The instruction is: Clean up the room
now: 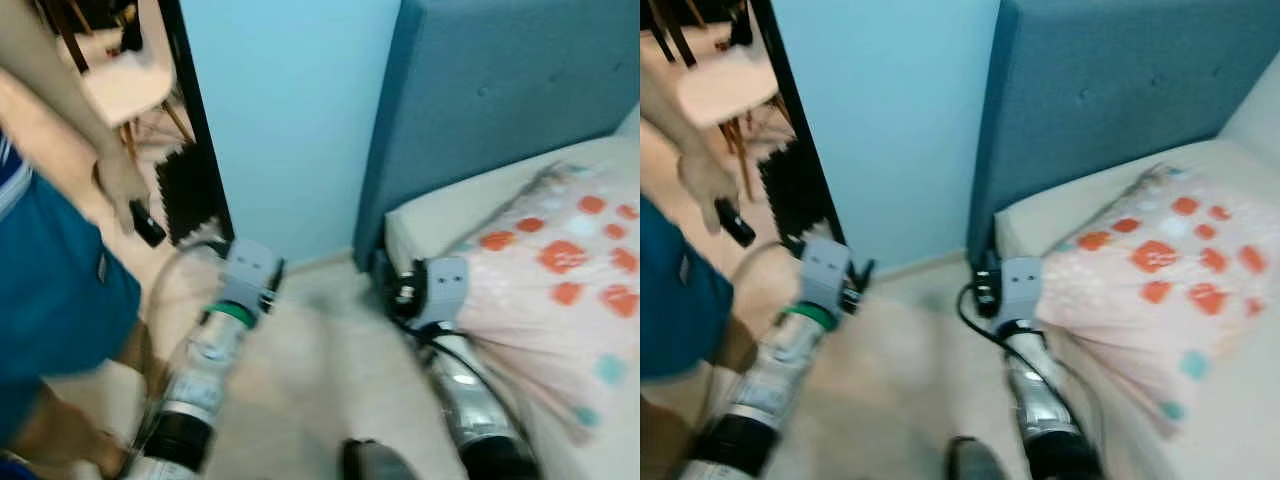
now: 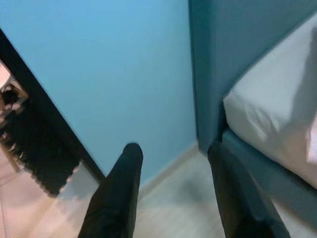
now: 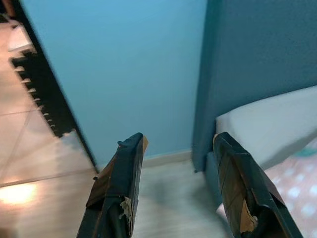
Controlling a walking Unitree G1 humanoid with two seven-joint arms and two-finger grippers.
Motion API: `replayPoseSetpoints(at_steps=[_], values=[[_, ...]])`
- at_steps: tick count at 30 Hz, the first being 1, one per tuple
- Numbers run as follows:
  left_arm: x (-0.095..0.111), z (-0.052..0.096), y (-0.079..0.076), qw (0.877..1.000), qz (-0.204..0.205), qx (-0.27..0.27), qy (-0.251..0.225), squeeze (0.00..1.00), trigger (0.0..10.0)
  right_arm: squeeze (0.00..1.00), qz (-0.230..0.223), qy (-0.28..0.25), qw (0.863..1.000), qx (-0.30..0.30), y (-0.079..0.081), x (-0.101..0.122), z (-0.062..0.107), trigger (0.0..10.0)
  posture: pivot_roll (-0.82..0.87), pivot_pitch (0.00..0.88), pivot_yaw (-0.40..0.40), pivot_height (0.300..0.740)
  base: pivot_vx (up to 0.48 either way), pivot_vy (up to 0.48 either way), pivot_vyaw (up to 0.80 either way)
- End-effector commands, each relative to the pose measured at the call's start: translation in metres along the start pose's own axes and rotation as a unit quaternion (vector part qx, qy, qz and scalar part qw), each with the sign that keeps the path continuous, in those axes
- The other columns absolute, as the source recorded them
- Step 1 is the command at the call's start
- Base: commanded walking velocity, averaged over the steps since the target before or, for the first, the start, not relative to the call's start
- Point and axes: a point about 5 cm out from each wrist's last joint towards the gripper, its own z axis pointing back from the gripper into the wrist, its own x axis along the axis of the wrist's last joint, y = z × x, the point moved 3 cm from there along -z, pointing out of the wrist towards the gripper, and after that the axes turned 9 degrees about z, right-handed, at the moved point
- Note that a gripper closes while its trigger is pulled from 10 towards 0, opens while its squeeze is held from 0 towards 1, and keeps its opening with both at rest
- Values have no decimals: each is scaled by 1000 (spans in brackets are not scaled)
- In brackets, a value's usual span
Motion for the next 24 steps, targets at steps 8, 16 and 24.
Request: replayPoseSetpoints(at_steps=[8,16,24], values=[[-8,5,4,1000,6,-2,13,0,10000,0,-11,8,1000,-3,1,-4,1,10000,-56,12,38,740,0,0,-715],[-8,5,3,1000,6,0,13,0,10000,0,-12,9,1000,-2,1,-4,1,10000,-56,12,37,740,0,0,-734],[-9,5,4,1000,5,1,15,0,10000,0,-12,8,1000,-2,2,-4,1,10000,-58,14,38,740,0,0,-733]])
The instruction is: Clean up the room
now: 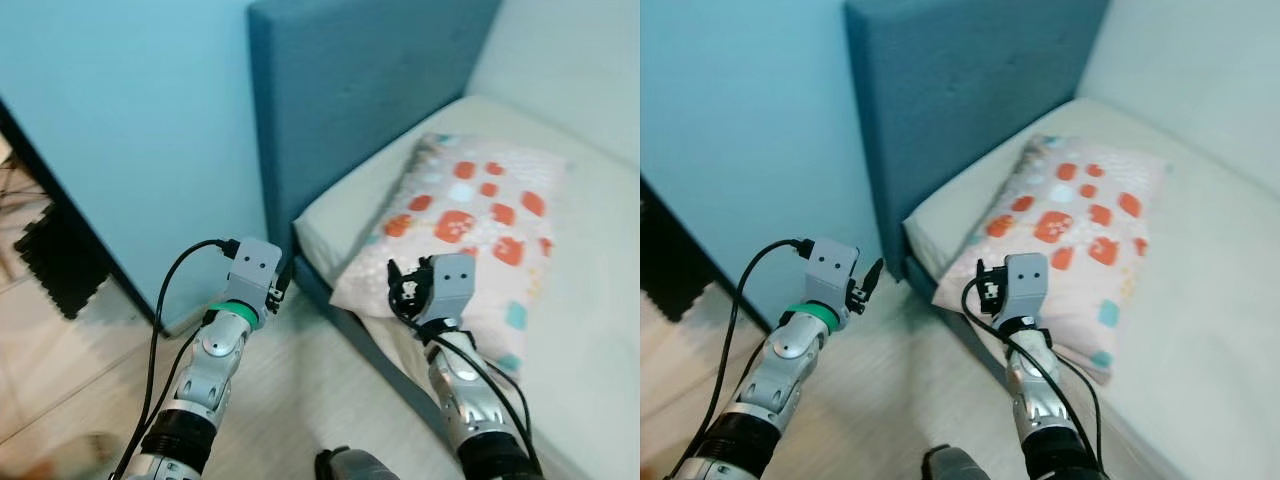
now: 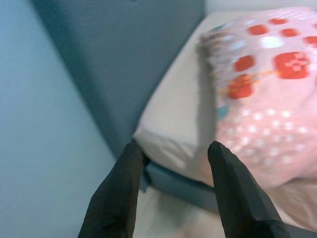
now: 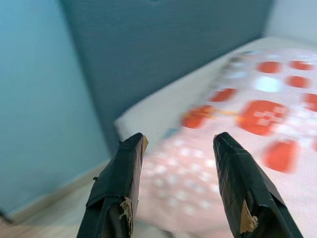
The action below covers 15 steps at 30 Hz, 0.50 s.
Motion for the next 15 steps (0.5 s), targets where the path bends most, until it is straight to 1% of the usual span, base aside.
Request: replayPoseSetpoints(at_steps=[1,15], values=[[-5,3,1,1000,0,1,8,0,10000,0,-7,15,1000,4,3,-8,4,10000,-58,14,38,740,0,0,-731],[-6,3,2,1000,-2,2,11,0,10000,0,-8,14,1000,4,4,-7,4,10000,-55,13,40,740,0,0,-736]])
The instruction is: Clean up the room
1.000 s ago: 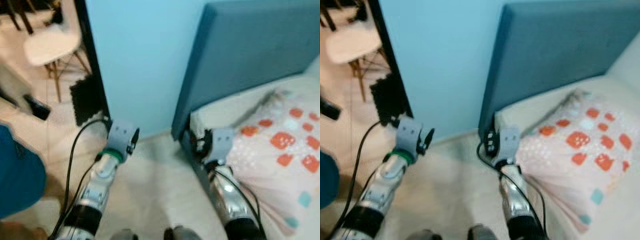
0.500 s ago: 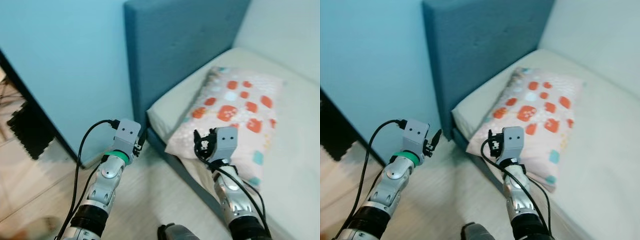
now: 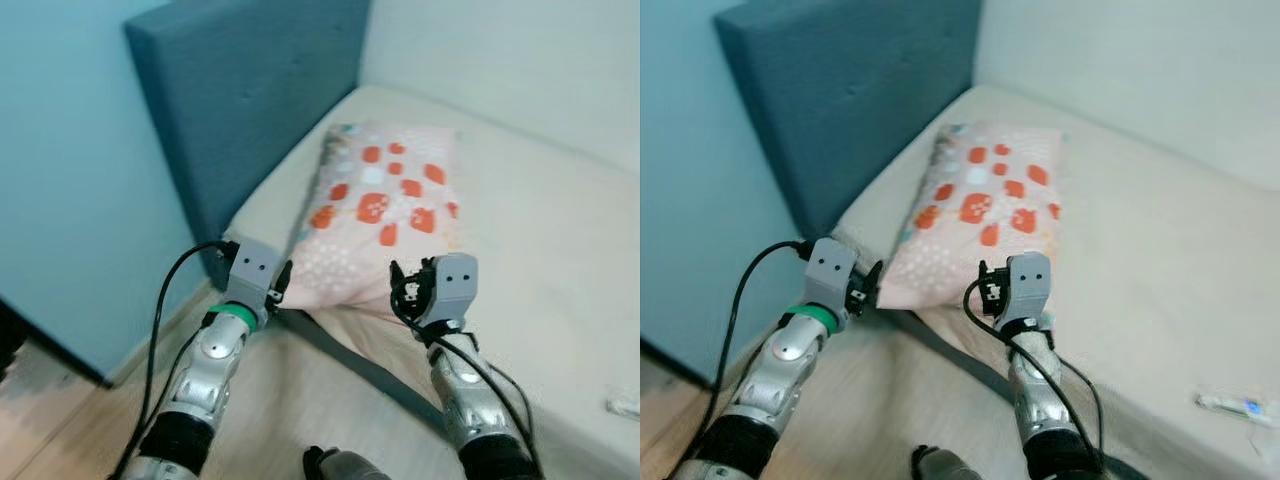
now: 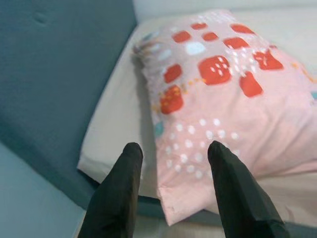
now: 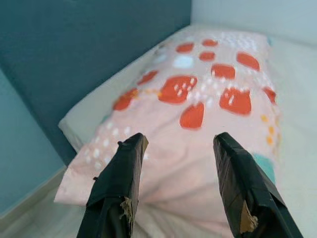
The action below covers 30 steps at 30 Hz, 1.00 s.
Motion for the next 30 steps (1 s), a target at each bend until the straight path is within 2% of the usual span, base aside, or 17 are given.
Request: replayPoseSetpoints(at_steps=[1,7,13,18,30], values=[[-5,2,0,1000,-1,0,9,0,10000,0,-4,8,1000,-2,-1,-4,1,10000,-54,12,39,740,0,0,-731],[-5,1,1,1000,0,4,10,0,10000,0,-5,8,1000,-1,0,-3,0,10000,-55,12,41,740,0,0,-731],[-4,-1,6,1000,18,19,14,0,10000,0,-7,6,1000,0,1,-3,0,10000,-54,11,42,740,0,0,-731],[-2,-1,6,1000,15,21,6,0,10000,0,-12,0,1000,-1,1,-1,0,10000,-55,12,43,740,0,0,-705],[0,-1,8,1000,11,26,0,0,10000,0,-10,-8,1000,10,5,2,0,10000,-56,13,41,740,480,0,0]])
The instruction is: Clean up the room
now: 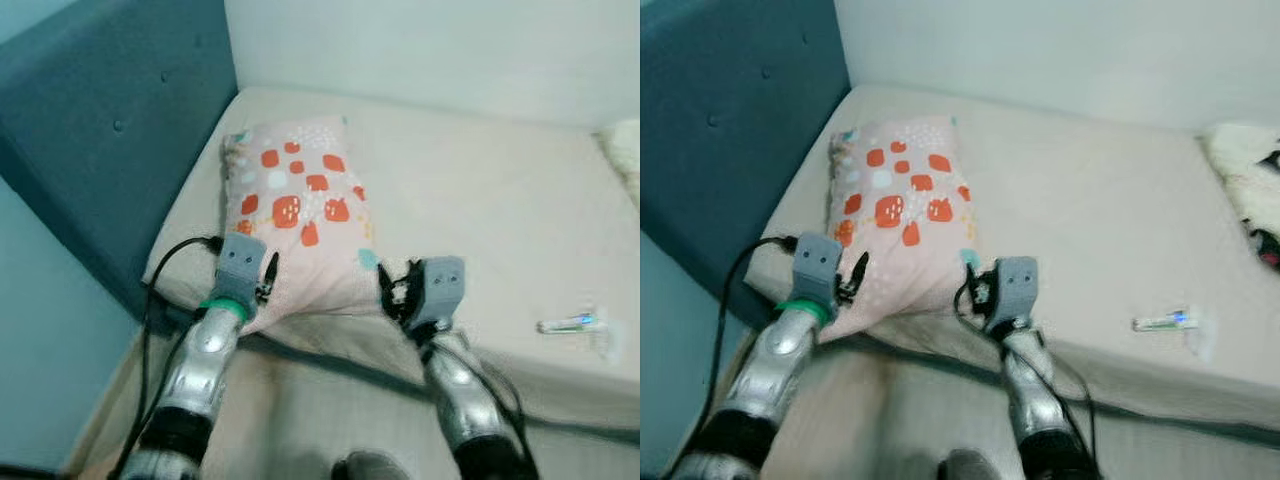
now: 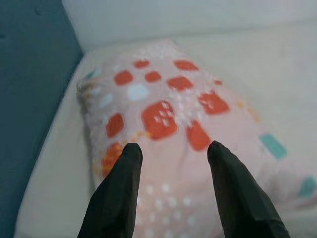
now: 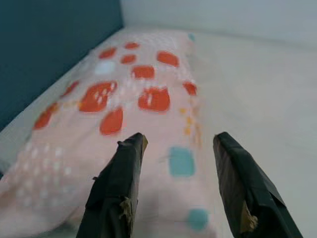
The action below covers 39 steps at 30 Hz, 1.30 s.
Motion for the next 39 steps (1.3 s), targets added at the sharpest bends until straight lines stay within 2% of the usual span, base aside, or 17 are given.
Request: replayPoseSetpoints(at_steps=[1,14,35,39], values=[[-10,5,12,1000,-5,15,16,0,10000,0,-15,-3,1000,13,12,1,0,10000,-56,13,41,740,480,0,0],[-11,5,12,1000,-7,18,17,0,10000,0,-9,-2,1000,29,17,0,0,10000,-57,15,40,740,430,0,0],[-12,5,7,1000,-4,1,20,0,10000,0,-9,4,1000,22,15,-2,0,10000,-55,15,47,740,0,0,0],[-14,5,7,1000,-4,-1,28,0,10000,0,15,13,1000,8,12,-4,-1,10000,-56,15,47,730,0,0,0]])
